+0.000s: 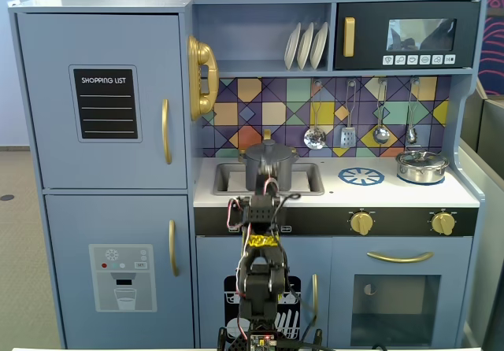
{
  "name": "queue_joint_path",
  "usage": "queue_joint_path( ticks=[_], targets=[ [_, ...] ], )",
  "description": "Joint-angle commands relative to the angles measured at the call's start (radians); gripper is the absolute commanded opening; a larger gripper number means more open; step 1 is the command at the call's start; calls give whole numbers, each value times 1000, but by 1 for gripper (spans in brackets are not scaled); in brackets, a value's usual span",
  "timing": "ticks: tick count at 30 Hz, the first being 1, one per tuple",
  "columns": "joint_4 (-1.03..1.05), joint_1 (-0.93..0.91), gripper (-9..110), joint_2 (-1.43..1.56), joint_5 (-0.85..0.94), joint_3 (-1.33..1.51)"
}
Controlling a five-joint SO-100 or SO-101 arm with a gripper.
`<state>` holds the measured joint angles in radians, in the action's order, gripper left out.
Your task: Take off the lid from the gray recipient and place it on the counter
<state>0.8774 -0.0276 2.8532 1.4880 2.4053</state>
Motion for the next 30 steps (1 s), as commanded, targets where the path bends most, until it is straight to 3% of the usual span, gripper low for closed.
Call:
queue_joint_path(
  ticks=[1,7,19,30],
  targets=[
    [-469,18,7,-83,43,-129],
    [-595,8,17,-163,92,-196],
    [-615,-32,18,-225,115,-250],
    [-756,-40,20,-396,123,-308]
  ],
)
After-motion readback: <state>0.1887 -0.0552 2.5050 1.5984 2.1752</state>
